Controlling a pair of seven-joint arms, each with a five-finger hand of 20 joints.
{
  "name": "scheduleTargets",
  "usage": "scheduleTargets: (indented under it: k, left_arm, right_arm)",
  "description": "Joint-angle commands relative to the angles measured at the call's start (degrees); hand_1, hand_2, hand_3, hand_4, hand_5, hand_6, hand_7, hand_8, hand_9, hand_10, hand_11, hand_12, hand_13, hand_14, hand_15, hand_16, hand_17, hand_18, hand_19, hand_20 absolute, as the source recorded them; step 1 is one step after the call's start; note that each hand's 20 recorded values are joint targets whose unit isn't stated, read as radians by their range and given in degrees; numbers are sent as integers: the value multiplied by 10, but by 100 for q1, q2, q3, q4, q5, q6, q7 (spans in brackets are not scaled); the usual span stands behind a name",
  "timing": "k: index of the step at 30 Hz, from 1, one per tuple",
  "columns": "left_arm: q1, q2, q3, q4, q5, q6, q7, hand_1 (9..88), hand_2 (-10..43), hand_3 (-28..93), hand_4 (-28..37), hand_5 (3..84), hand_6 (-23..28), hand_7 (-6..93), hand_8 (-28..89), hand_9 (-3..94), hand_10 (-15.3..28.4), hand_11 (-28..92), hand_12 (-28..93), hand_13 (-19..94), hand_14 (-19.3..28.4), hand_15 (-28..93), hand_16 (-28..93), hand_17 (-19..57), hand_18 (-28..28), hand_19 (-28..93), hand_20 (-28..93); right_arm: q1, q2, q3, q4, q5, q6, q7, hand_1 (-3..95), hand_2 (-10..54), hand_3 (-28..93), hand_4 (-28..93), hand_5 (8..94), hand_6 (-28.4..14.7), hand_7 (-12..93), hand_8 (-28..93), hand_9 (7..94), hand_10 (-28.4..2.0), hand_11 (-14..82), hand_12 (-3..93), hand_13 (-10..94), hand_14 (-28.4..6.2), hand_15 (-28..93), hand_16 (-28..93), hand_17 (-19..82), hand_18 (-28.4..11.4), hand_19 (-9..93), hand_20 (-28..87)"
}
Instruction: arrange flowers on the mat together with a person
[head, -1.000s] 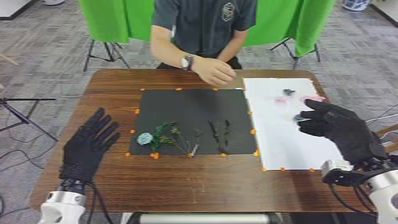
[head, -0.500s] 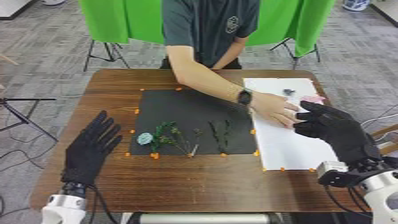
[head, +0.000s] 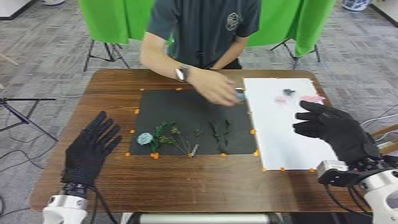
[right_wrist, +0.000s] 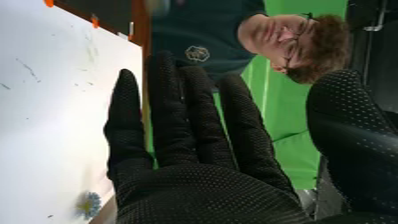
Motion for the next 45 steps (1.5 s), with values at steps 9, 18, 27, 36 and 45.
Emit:
scheduleTargets:
  k: [9,18,27,36,45]
  left_arm:
    - [58,193,-132,-6,-97,50,-98,252,-39,701,-282,290,33,125,-72,216,105,143,150,186,127,138,48,-118,205,378,94]
    - [117,186,-154,-50,-77,23,-71,252,-38,700,-281,290,33,126,-71,216,105,142,150,186,127,139,48,-119,204,378,93]
    - [42,190,-118,-33,-62,-8,-77,251,-37,700,-282,289,33,124,-70,216,104,144,151,186,128,141,48,-119,204,379,93]
    - [97,143,-121,-28,-83,38,-92,251,-37,700,-281,290,33,126,-72,217,104,144,150,187,128,142,47,-119,204,379,93]
    - [185,151,-168,-62,-92,107,-79,251,-37,702,-281,290,33,126,-72,217,104,144,150,188,129,142,46,-119,205,380,93]
  right_arm:
    - [312,-64,-357,119,-160,-74,-17,184,47,876,-225,407,-63,152,-95,412,-162,169,234,357,-147,382,206,97,-229,511,306]
    - [504,-65,-499,210,-166,-76,-23,184,48,876,-224,408,-62,155,-96,412,-162,170,234,358,-146,383,204,98,-229,512,305]
    - [617,63,-591,259,-270,62,-67,188,43,879,-224,412,-63,158,-96,417,-162,173,233,360,-146,385,204,99,-228,513,306]
    - [1107,725,-923,556,-1711,940,-130,267,-66,830,-259,452,-55,218,-124,474,-148,246,228,430,-125,485,184,159,-210,622,350]
    - [2648,1526,-1892,1497,-5152,917,-64,310,-95,819,-282,404,-46,272,-149,412,-123,257,225,460,-113,550,162,190,-205,686,376]
